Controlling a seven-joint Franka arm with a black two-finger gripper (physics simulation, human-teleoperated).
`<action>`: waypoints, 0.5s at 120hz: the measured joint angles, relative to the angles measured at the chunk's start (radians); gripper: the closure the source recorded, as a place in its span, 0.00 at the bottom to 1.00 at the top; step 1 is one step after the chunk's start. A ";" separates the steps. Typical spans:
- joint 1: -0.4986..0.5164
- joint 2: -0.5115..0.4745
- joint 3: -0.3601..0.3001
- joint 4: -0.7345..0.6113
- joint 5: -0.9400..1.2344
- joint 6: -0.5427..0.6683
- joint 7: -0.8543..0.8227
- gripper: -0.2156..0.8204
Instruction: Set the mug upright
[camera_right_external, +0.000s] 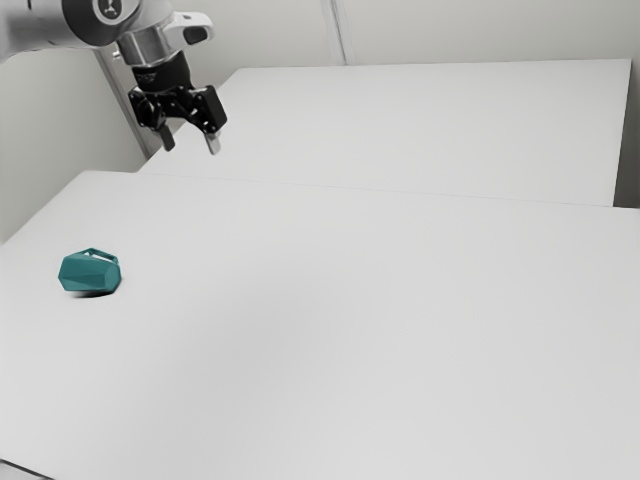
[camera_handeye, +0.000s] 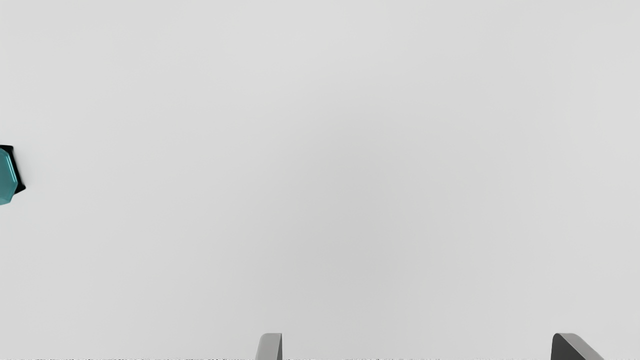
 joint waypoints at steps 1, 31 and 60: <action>0.001 0.000 0.000 0.000 0.000 0.000 0.000 0.23; 0.017 -0.021 -0.003 -0.004 0.007 -0.014 -0.007 0.23; -0.003 -0.017 0.070 -0.012 0.008 -0.033 0.010 0.23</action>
